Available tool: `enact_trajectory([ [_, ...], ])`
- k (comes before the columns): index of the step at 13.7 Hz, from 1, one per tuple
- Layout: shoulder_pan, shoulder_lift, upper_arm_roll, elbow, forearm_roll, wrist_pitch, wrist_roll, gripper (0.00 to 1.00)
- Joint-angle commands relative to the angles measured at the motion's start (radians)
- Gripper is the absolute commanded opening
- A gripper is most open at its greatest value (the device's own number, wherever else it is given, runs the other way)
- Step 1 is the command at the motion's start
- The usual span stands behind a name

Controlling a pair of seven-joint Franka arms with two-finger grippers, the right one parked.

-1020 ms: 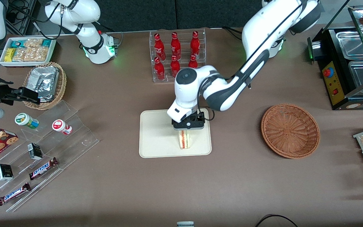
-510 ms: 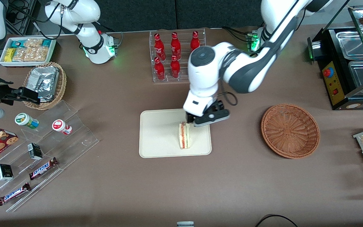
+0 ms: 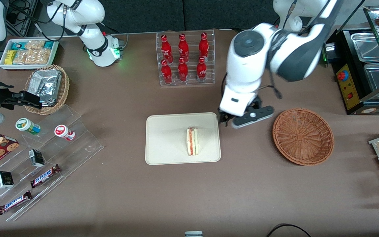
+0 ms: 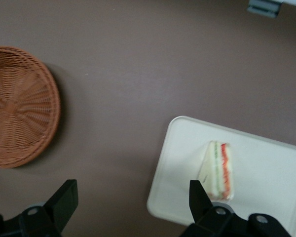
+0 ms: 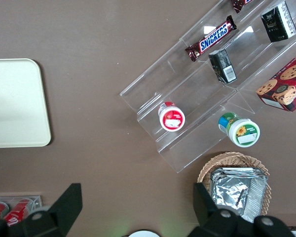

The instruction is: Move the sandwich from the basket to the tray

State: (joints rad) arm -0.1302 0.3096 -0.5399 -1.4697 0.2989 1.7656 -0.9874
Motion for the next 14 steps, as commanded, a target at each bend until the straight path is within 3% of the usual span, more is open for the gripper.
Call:
enact_trajectory([
  [1, 0.015, -0.076, 0.075, 0.041, -0.093, -0.124, 0.18, 0.99],
  [4, 0.011, -0.168, 0.242, 0.055, -0.211, -0.233, 0.424, 0.99],
  [8, 0.001, -0.298, 0.455, 0.049, -0.273, -0.412, 0.786, 0.99],
  [14, 0.055, -0.357, 0.512, 0.046, -0.273, -0.482, 0.894, 0.99],
])
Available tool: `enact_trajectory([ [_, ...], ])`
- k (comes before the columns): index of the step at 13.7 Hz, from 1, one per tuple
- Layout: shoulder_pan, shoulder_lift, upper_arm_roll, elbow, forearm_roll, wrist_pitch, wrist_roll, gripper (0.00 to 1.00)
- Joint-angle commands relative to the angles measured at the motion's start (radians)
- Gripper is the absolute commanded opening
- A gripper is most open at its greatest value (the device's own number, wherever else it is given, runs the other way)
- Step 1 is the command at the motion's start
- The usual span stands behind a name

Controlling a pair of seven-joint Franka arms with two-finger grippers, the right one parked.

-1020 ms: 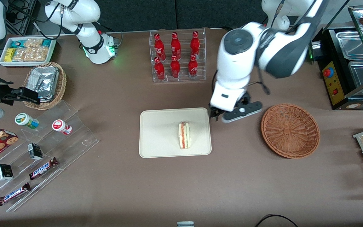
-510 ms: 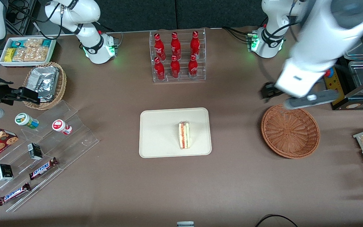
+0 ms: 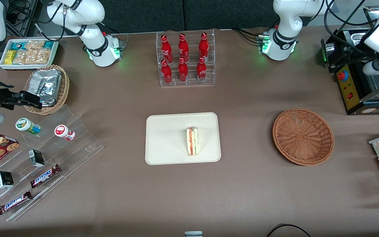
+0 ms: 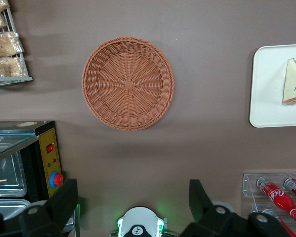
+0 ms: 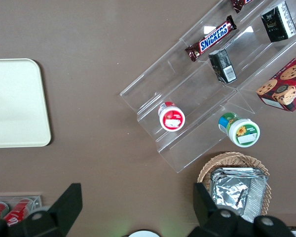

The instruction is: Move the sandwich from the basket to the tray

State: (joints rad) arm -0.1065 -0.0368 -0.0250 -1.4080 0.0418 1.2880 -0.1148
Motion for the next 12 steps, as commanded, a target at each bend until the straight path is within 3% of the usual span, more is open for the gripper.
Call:
enact_trajectory([
  [1, 0.036, -0.008, -0.003, -0.016, -0.016, -0.001, 0.021, 0.99],
  [10, 0.037, 0.04, -0.003, -0.008, -0.043, 0.02, 0.015, 0.99],
  [12, 0.082, 0.043, -0.004, -0.008, -0.052, 0.02, 0.018, 0.99],
])
